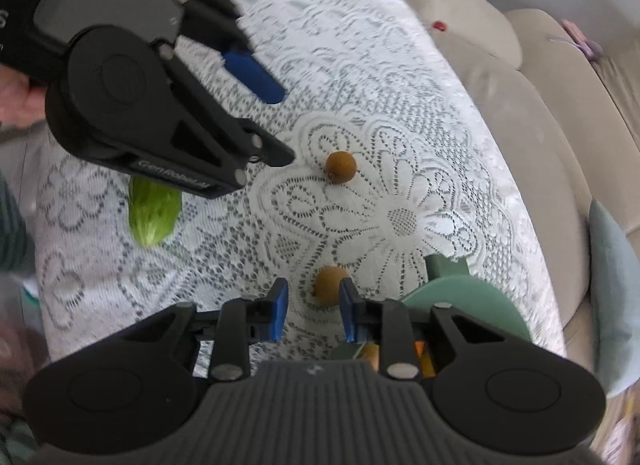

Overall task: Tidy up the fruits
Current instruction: 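Reach the left tool to a kiwi while the right tool reaches another kiwi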

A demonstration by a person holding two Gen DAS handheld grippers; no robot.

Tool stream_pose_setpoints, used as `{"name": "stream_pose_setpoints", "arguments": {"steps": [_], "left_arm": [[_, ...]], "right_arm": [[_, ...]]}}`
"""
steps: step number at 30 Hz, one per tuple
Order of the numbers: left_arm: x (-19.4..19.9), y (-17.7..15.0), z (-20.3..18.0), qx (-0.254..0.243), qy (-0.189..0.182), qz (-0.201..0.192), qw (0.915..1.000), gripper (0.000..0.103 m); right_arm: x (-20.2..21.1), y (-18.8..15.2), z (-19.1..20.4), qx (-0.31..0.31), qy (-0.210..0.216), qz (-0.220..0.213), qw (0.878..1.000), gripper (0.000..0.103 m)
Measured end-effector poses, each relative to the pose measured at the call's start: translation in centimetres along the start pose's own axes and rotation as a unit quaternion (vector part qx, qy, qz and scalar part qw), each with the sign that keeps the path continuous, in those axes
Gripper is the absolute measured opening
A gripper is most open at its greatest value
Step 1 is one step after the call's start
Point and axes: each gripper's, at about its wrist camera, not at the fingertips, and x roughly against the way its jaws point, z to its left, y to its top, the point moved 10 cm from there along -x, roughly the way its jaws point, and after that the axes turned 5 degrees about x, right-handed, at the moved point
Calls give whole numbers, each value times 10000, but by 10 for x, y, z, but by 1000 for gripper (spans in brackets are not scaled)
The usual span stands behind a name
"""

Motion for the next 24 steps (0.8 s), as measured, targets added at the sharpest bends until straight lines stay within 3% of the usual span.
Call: {"name": "stream_pose_setpoints", "arguments": {"steps": [6,11,16,24], "left_arm": [[-6,6,-5,-71,-191,-127,9997,51],[-16,6,5,227,-278,-33,9994,51],[-24,9,11,576,-372,21,9976,51],[-36,12,6,658,-325,110,9972,51]], "right_arm": [[-9,6,-7,251,-79,255,9993,24],[-12,10,-13,339,30,380,9987,25],[-16,13,-11,503,449,465,9966,24],[-32,14,-13,586,533,789,9937,24]]}}
